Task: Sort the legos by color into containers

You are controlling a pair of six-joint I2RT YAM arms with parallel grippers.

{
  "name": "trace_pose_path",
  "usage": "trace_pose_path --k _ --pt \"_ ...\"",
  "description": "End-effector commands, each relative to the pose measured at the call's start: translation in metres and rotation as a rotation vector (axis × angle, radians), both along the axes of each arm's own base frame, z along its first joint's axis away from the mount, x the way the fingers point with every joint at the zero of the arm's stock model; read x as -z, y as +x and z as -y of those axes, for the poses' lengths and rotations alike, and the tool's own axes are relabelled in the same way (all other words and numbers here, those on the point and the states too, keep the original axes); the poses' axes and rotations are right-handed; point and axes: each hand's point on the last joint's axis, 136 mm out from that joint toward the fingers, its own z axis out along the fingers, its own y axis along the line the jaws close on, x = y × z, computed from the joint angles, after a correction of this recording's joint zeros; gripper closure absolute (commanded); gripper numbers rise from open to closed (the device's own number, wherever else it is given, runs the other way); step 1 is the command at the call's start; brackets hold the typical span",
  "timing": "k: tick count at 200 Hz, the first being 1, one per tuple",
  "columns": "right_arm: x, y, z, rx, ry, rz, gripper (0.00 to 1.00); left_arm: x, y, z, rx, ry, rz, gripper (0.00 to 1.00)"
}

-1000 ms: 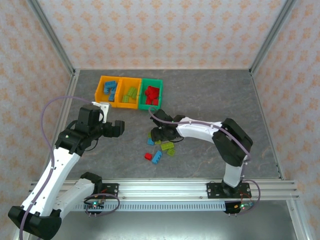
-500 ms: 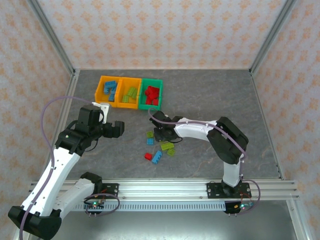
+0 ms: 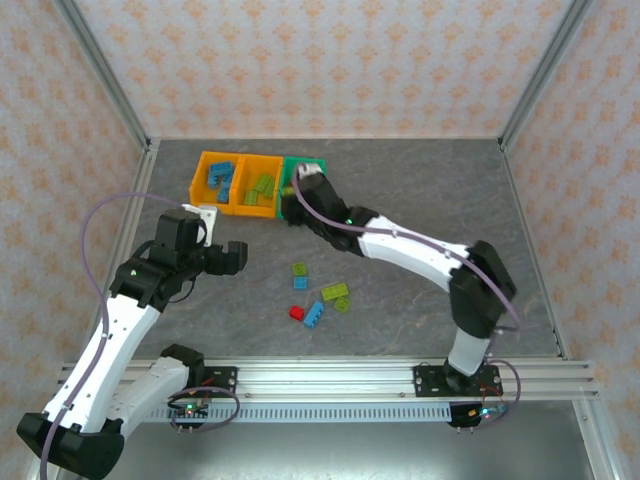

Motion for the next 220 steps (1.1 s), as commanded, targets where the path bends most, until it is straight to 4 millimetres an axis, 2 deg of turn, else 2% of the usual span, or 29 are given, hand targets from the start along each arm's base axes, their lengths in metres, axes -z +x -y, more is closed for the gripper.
trace_pose_path --k 1,29,50,85,90,98,113,126,144,157,174,190,197,202,220 --pt "-0.001 0.06 -0.021 0.035 0.021 0.068 0.82 -0.002 -0.002 -0.01 -0.018 0.043 0.009 0.0" --pt "0.027 0.109 -0.046 0.041 -0.002 0.013 0.81 -0.001 -0.002 -0.013 -0.028 0.042 0.009 0.0" --pt "0.042 0.129 -0.066 -0.01 -0.002 0.0 0.78 0.0 -0.002 -0.013 -0.028 0.039 0.007 0.0" --pt "0.051 0.142 -0.09 -0.111 -0.029 0.019 0.69 0.003 0.0 -0.009 -0.012 0.028 -0.007 0.0" --pt "0.05 0.143 -0.09 -0.111 -0.03 0.019 0.66 0.003 0.0 -0.008 -0.011 0.028 -0.011 0.0" --pt "0.048 0.145 -0.089 -0.107 -0.027 0.017 0.53 0.004 0.0 -0.008 -0.011 0.027 -0.014 0.0" --pt "0.034 0.14 -0.087 -0.11 -0.018 0.017 0.44 0.004 0.0 -0.009 -0.013 0.03 -0.016 0.0" --pt "0.016 0.132 -0.082 -0.119 -0.015 0.015 0.42 0.004 0.0 -0.009 -0.014 0.028 -0.013 0.0" --pt "-0.006 0.114 -0.066 -0.131 -0.039 -0.01 0.42 0.004 0.001 -0.007 -0.012 0.018 -0.014 0.0" --pt "-0.027 0.091 -0.048 -0.149 -0.066 -0.046 0.41 0.003 0.002 -0.005 -0.01 0.005 -0.013 0.0" --pt "-0.037 0.06 -0.023 -0.17 -0.109 -0.092 0.41 0.001 0.005 0.001 -0.016 -0.047 -0.012 0.0" --pt "-0.048 0.026 0.007 -0.176 -0.124 -0.111 0.4 0.004 0.009 0.016 -0.02 -0.153 -0.033 0.0" --pt "-0.044 0.01 0.022 -0.174 -0.134 -0.13 0.4 0.007 0.012 0.025 -0.023 -0.21 -0.051 0.0" --pt "-0.051 -0.002 0.032 -0.172 -0.124 -0.122 0.39 0.01 0.015 0.031 -0.026 -0.248 -0.064 0.0" --pt "-0.045 -0.043 0.073 -0.135 -0.107 -0.146 0.37 0.025 0.023 0.06 -0.019 -0.362 -0.104 0.0"
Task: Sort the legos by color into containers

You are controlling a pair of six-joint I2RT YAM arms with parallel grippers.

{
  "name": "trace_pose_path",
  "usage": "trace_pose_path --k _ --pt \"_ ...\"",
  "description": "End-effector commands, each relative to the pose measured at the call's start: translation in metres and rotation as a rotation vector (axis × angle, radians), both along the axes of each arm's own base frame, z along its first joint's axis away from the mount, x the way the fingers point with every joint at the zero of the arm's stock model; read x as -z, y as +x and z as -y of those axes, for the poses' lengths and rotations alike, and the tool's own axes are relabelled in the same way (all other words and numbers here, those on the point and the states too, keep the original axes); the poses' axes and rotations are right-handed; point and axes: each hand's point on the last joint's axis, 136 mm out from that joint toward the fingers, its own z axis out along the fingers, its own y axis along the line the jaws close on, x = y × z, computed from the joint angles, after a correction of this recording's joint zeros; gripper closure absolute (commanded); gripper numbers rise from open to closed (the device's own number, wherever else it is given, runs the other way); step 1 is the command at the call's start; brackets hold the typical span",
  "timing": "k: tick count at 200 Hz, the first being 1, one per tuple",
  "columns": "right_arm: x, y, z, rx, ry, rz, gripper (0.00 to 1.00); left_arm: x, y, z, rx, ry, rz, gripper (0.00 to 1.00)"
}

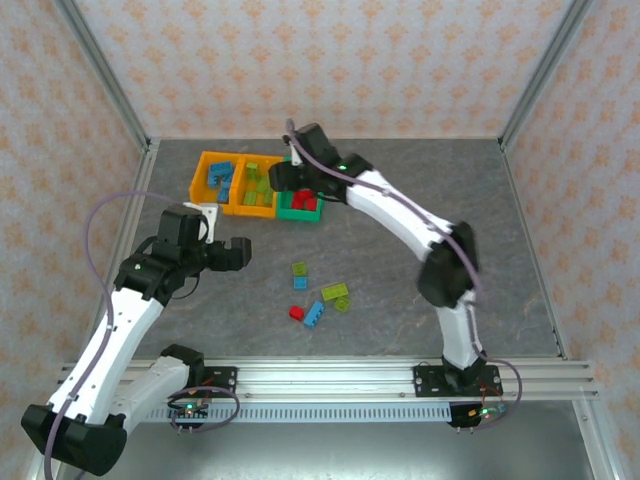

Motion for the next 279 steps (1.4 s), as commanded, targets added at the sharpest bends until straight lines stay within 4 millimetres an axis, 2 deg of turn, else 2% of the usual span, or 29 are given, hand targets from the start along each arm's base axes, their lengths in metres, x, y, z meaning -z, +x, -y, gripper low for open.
trace_pose_path --k 1,13,46,48,75,102,129,157,188,207,228,254,279 --pt "-0.008 -0.05 0.048 0.026 0.016 -0.01 0.36 0.014 0.012 0.041 -0.004 -0.213 -0.049 0.0" --pt "0.0 -0.074 0.077 0.091 0.042 -0.031 0.33 0.027 0.016 0.058 -0.007 -0.236 -0.073 0.0" --pt "0.032 -0.116 0.133 0.248 0.069 -0.097 0.26 0.068 0.023 0.09 -0.078 -0.128 -0.179 0.0" --pt "0.029 -0.121 0.138 0.257 0.084 -0.093 0.25 0.07 0.023 0.092 -0.078 -0.123 -0.187 0.01" --pt "0.043 -0.136 0.159 0.31 0.075 -0.115 0.24 0.105 0.018 0.127 -0.036 -0.031 -0.244 0.08" --pt "0.045 -0.135 0.166 0.33 0.044 -0.106 0.23 0.143 0.011 0.141 -0.022 0.093 -0.288 0.14" --pt "0.045 -0.133 0.164 0.318 0.02 -0.1 0.23 0.163 0.016 0.146 -0.019 0.164 -0.29 0.21" --pt "0.051 -0.131 0.163 0.312 -0.008 -0.117 0.23 0.173 0.022 0.146 -0.018 0.212 -0.284 0.36" --pt "0.058 -0.131 0.16 0.309 -0.014 -0.133 0.23 0.179 0.02 0.144 -0.006 0.228 -0.295 0.59" --pt "0.059 -0.132 0.158 0.305 -0.002 -0.143 0.23 0.176 0.017 0.143 0.001 0.227 -0.295 0.72" --pt "0.061 -0.135 0.151 0.276 0.022 -0.165 0.22 0.158 0.012 0.141 0.013 0.202 -0.283 0.77" --pt "0.06 -0.138 0.142 0.241 0.044 -0.193 0.22 0.103 0.013 0.133 0.018 0.152 -0.176 0.77" --pt "0.056 -0.136 0.14 0.241 0.058 -0.184 0.22 0.046 0.031 0.104 -0.03 0.168 -0.042 0.77"
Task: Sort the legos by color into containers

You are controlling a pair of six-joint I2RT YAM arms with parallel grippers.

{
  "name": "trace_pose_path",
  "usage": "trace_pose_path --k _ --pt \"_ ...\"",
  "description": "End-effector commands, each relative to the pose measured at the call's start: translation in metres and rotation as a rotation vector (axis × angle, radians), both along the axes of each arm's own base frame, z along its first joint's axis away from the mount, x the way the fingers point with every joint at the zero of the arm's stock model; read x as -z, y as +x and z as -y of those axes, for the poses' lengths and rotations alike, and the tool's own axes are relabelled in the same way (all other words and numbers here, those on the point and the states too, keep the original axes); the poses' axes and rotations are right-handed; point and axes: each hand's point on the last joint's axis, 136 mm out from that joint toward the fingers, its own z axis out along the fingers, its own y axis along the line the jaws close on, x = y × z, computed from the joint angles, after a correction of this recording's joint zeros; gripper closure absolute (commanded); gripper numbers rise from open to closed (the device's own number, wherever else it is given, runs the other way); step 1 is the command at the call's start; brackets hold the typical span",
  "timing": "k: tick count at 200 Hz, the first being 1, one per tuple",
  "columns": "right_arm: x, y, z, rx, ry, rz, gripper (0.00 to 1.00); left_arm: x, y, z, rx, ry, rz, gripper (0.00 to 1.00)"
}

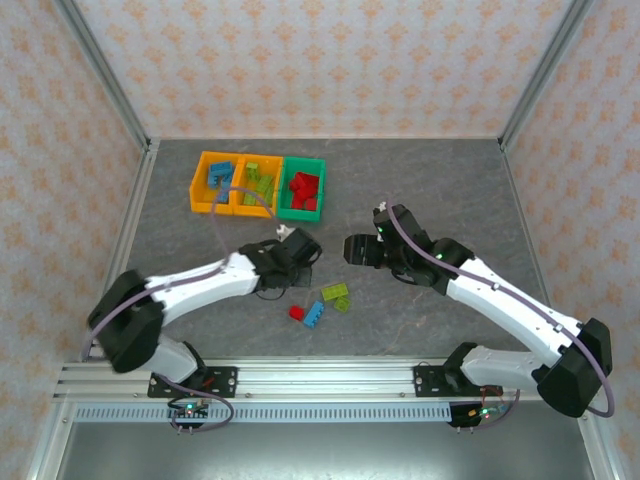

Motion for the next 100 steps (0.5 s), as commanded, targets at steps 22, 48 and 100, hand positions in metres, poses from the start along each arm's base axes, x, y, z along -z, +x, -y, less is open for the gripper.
trace_pose_path --k 22,48,100 --pt "-0.014 0.005 -0.01 0.001 0.06 0.017 0.22 -0.084 0.054 -0.078 -0.139 0.068 0.197 0.77" --pt "-0.011 0.002 -0.011 0.0 0.072 0.001 0.22 -0.097 0.109 -0.144 -0.299 0.124 0.239 0.78" --pt "-0.016 -0.002 -0.001 0.03 0.079 0.012 0.22 -0.072 0.213 -0.226 -0.5 0.08 0.156 0.74"
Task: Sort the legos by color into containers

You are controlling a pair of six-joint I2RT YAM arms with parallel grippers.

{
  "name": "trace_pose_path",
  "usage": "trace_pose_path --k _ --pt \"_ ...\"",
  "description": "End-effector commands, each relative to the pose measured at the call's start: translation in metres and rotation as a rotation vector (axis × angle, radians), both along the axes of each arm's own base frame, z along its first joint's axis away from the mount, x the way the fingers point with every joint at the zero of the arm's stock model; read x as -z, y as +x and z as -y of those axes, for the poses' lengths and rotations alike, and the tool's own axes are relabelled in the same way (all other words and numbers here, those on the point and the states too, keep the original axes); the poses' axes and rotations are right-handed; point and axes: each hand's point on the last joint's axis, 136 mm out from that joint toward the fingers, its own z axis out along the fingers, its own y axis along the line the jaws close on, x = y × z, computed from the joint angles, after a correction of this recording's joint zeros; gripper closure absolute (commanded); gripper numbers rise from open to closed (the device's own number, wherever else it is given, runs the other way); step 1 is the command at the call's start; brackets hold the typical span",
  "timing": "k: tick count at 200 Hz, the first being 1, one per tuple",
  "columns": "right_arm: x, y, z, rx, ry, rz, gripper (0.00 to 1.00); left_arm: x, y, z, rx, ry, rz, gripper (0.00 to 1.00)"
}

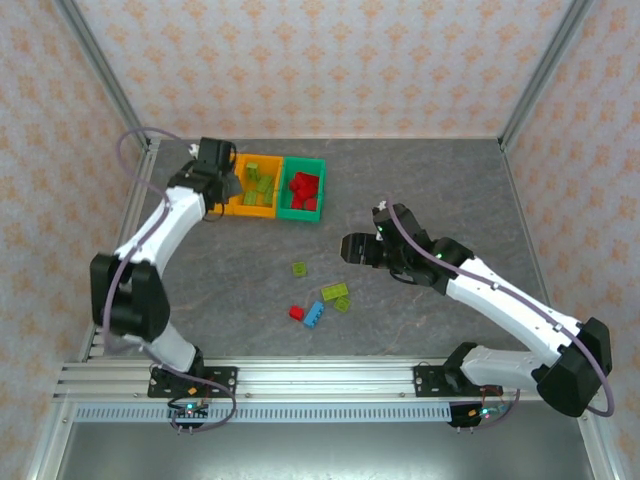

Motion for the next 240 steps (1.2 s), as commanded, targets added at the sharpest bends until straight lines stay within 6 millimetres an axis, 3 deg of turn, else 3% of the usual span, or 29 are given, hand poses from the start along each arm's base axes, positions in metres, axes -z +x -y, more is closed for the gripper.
trace_pose_path --k 1,16,22,43,56,79,85,124,160,180,206,240 --pt "-0.011 -0.002 0.005 0.026 0.026 0.024 0.22 0.004 0.035 -0.017 -0.003 0.001 -0.02 0.74" --pt "-0.012 -0.004 0.009 0.03 0.019 0.022 0.22 0.01 0.054 -0.03 -0.025 -0.003 -0.047 0.72" --pt "-0.012 -0.004 0.01 0.033 0.016 0.023 0.22 0.024 0.06 -0.035 -0.032 0.004 -0.083 0.7" --pt "-0.011 -0.008 0.015 0.045 0.017 0.025 0.21 0.028 0.069 -0.045 -0.039 0.028 -0.12 0.58" --pt "-0.01 -0.009 0.018 0.06 0.025 0.028 0.21 0.022 0.069 -0.044 -0.03 0.028 -0.103 0.5" --pt "-0.008 -0.006 0.015 0.065 0.046 0.029 0.22 0.006 0.057 -0.038 -0.026 -0.014 -0.048 0.46" --pt "-0.007 -0.005 0.013 0.065 0.049 0.024 0.21 -0.013 0.051 -0.035 -0.021 -0.031 -0.001 0.45" --pt "0.004 0.004 -0.01 0.029 0.028 -0.015 0.21 -0.077 -0.012 0.008 0.093 -0.094 0.15 0.44" --pt "0.029 0.014 -0.052 -0.054 -0.048 -0.066 0.21 -0.105 -0.093 0.057 0.27 -0.097 0.193 0.43" --pt "0.049 0.019 -0.079 -0.099 -0.078 -0.105 0.21 -0.104 -0.135 0.069 0.332 -0.12 0.196 0.4" --pt "0.078 0.025 -0.117 -0.168 -0.089 -0.143 0.22 -0.088 -0.181 0.074 0.405 -0.158 0.162 0.3" --pt "0.121 0.038 -0.15 -0.216 -0.147 -0.178 0.27 -0.062 -0.213 0.082 0.491 -0.204 0.099 0.12"
